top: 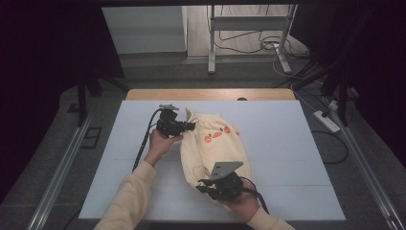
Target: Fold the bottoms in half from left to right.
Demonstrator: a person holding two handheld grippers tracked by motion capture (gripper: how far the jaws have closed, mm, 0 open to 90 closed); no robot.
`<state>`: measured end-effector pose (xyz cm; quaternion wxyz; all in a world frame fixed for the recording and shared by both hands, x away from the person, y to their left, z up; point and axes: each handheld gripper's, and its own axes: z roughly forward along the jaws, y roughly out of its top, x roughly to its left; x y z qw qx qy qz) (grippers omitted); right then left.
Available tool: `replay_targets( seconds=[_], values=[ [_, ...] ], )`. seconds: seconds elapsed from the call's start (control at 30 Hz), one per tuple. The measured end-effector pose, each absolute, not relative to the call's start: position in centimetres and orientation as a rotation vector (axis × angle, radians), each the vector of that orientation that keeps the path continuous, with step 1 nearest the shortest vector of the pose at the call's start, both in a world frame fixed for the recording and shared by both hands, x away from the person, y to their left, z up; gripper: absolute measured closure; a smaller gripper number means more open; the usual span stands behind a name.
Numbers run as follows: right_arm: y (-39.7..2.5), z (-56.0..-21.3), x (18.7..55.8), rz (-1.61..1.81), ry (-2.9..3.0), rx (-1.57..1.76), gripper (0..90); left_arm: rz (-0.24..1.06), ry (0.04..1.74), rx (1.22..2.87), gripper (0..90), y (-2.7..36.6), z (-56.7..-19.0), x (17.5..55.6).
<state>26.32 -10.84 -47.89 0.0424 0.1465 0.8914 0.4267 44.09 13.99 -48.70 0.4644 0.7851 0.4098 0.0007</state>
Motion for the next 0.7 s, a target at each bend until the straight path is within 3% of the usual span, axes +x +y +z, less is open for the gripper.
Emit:
replay_targets(
  seconds=[0.7],
  values=[
    [-12.4, -48.1, 26.0, 1.289, 2.719, 0.477, 79.5, 0.010, 0.981, 1.925, 80.8, 12.9, -48.5, 43.9]
  ],
)
